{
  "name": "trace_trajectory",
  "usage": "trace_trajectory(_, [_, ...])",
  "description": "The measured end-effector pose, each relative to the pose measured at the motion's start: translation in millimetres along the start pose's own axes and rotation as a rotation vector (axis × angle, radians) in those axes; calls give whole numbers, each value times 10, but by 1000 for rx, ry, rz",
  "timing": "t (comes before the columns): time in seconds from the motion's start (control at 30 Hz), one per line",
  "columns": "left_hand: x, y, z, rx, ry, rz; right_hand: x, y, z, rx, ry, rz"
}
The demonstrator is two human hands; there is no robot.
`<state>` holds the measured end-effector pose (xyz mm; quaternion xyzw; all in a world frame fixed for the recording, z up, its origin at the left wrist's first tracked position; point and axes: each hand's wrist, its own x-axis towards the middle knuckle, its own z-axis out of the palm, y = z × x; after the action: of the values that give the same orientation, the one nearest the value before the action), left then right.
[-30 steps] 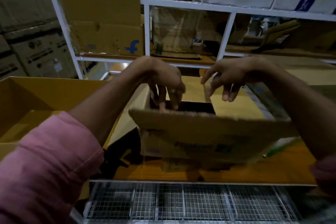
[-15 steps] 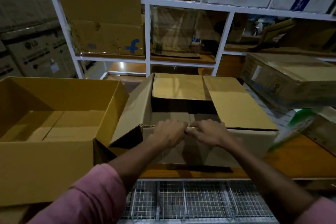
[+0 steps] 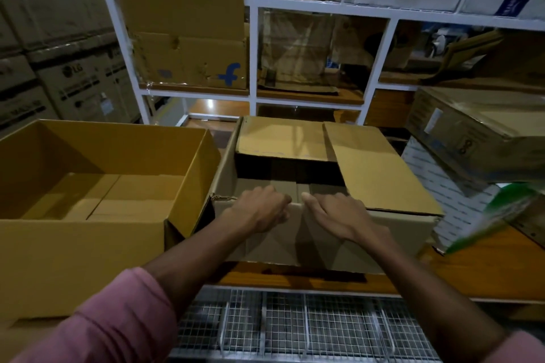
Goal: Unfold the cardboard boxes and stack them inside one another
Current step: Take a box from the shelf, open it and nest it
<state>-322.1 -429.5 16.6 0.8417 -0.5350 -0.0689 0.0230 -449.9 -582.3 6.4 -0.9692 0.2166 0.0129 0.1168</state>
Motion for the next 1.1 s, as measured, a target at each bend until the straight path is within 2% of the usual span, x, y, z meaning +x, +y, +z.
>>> trace_trajectory(0.07, [-27,-96,49,5,-33,-3,45,-92,42,-18,2,24])
trace_trajectory(0.17, [-46,-191,132,-32,-14,-58,99,-99,82,41,102,148])
trace_trajectory(0.27, [28,-118,182,-190,107,-162,142,127,11,70,267,227])
trace_trajectory(0.4, [260,110,215,-152,277,-166,314,706,-68,-46,393,307])
trace_trajectory(0.53, [375,241,268,-159,284,-149,297,1146,-139,-110,386,438])
trace_trajectory(0.7, [316,211,360,-114,305,-165,326,1376,-128,-99,200,534])
trace_trajectory(0.83, [342,222,370,-95,301,-173,341,1362,-133,-97,154,484])
trace_trajectory(1.1, [333,232,372,-62,335,-187,317,1376,-78,-97,269,369])
